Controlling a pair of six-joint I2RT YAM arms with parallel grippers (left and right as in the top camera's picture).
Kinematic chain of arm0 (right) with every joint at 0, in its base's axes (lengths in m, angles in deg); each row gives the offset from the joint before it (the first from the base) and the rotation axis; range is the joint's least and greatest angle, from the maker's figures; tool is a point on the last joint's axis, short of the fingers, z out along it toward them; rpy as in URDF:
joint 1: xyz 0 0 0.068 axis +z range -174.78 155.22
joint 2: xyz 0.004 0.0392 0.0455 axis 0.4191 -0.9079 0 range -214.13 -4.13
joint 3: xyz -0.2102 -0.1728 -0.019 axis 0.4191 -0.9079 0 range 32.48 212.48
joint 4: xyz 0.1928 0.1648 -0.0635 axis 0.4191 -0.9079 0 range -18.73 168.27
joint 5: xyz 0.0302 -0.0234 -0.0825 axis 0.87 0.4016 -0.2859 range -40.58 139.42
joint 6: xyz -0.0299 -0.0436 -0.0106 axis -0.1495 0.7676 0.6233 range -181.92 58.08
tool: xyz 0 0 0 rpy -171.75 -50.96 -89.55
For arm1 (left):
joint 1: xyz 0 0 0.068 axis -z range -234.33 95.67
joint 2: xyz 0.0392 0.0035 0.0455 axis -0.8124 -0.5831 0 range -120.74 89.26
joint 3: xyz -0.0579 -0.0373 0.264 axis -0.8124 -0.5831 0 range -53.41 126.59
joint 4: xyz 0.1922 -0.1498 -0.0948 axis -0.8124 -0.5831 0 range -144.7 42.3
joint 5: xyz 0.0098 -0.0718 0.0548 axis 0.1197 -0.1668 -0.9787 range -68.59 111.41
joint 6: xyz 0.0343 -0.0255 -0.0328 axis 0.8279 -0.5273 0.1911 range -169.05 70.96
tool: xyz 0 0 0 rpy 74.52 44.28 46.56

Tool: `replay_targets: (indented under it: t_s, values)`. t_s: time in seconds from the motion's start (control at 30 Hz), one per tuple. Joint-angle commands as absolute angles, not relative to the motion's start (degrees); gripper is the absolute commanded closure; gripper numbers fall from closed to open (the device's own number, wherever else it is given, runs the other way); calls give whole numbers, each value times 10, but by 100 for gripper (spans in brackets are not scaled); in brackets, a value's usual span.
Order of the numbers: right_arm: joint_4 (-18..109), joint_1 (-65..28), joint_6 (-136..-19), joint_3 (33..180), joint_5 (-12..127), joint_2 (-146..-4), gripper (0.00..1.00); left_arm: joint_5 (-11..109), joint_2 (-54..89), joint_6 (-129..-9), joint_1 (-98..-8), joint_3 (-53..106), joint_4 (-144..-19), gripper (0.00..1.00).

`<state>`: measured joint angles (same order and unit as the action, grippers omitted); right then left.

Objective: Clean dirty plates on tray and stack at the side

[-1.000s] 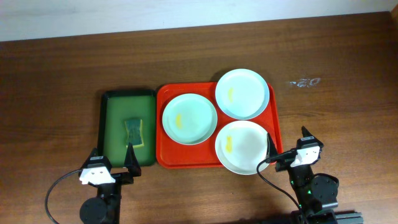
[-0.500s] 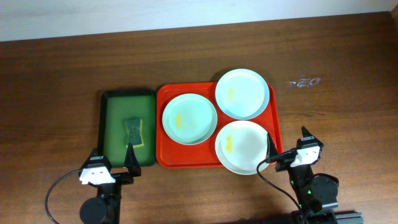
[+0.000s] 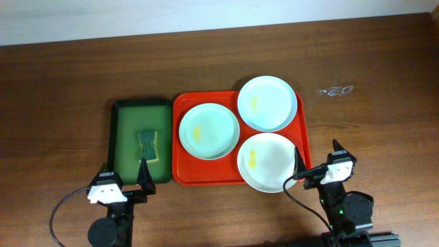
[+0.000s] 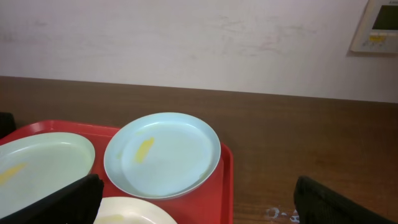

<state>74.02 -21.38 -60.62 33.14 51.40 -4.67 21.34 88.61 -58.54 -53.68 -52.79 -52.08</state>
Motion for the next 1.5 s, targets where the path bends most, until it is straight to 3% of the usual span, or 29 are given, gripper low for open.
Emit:
replay_targets:
  t_s: [0.0, 0.4, 0.57, 0.73, 0.87, 0.97, 1.07, 1.1, 1.13, 1.17, 1.2, 1.23, 1.27, 1.33, 1.4, 1.47]
  values:
    - [738, -219, -611, 328, 511, -43, 2, 205, 889, -586, -535, -529, -525, 1]
    - [736, -219, -617, 328, 490, -44, 2, 191, 888, -585, -535, -529, -523, 1]
    - [729, -219, -658, 358, 512, -45, 2, 304, 882, -588, -535, -435, -585, 1]
    - [580, -219, -658, 625, 523, -154, 2, 285, 672, -571, -535, -69, -801, 1]
    - [306, -219, -658, 1012, 612, -473, 2, 285, 318, -534, -535, 365, -1197, 1]
    - [87, -218, -658, 1227, 671, -682, 2, 296, 156, -535, -535, 471, -1329, 1]
    - [29, -218, -658, 1274, 821, -816, 2, 340, 59, -535, -535, 470, -1336, 1]
    - [23, -218, -658, 1274, 851, -857, 1, 341, 26, -535, -535, 470, -1340, 50]
    - [9, -217, -658, 1273, 852, -903, 54, 341, -11, -535, -535, 470, -1350, 95]
    - [-4, -206, -658, 1269, 847, -932, 78, 340, -37, -535, -535, 467, -1361, 100]
    - [-6, -188, -658, 1263, 834, -959, 83, 331, -54, -535, -532, 454, -1357, 100]
    - [-5, -164, -658, 1261, 812, -990, 69, 326, -63, -535, -528, 426, -1336, 100]
    - [-3, -144, -659, 1261, 796, -1014, 54, 326, -65, -536, -526, 400, -1315, 89]
    - [13, -113, -670, 1261, 772, -1059, 41, 326, -65, -538, -526, 354, -1281, 66]
    - [40, -77, -730, 1261, 701, -1109, 41, 326, -65, -555, -526, 310, -1248, 59]
    - [89, -38, -752, 1261, 640, -1160, 48, 326, -65, -561, -526, 290, -1224, 57]
